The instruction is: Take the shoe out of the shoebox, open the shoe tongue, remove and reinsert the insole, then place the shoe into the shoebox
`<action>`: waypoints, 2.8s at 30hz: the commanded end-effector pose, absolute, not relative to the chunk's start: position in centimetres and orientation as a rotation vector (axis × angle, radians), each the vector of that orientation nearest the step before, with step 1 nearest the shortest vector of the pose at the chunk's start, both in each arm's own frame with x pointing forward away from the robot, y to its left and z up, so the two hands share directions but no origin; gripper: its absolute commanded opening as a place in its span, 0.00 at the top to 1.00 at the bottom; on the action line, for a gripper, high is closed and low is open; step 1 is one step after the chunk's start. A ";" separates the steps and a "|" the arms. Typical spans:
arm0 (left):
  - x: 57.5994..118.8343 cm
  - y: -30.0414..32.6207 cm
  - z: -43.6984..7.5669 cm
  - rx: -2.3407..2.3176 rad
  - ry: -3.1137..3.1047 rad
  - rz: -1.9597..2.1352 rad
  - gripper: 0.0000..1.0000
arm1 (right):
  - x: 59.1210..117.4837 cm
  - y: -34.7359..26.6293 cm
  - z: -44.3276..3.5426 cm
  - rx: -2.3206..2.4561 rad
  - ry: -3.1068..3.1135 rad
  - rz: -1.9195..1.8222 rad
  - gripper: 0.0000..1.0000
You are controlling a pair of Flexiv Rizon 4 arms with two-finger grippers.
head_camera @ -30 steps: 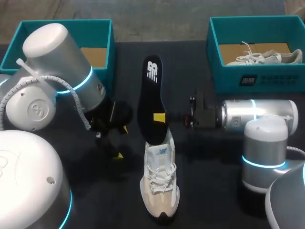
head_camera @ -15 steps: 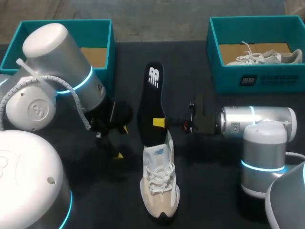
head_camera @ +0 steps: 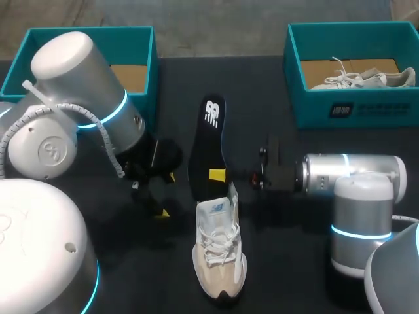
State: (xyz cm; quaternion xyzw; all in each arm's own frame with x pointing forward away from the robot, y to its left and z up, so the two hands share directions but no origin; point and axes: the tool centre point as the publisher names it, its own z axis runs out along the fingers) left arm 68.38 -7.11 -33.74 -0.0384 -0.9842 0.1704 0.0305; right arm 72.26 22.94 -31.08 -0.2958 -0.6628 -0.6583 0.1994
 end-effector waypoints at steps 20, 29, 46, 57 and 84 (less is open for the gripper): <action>68.3 -7.2 -33.8 -0.118 -3.034 0.524 0.00 | 72.8 23.1 -30.5 -0.865 -1.883 -1.861 1.00; 68.3 -7.2 -33.8 -0.118 -3.034 0.524 0.00 | 73.9 22.1 -29.9 -0.920 -1.917 -1.865 1.00; 68.3 -7.2 -33.8 -0.118 -3.034 0.524 0.00 | 74.6 21.4 -29.1 -0.943 -1.954 -1.865 1.00; 68.3 -7.2 -33.8 -0.118 -3.034 0.524 0.00 | 74.1 21.2 -29.6 -0.947 -1.944 -1.882 1.00; 68.3 -7.2 -33.8 -0.118 -3.034 0.524 0.00 | 74.7 20.6 -31.8 -0.922 -1.930 -1.895 1.00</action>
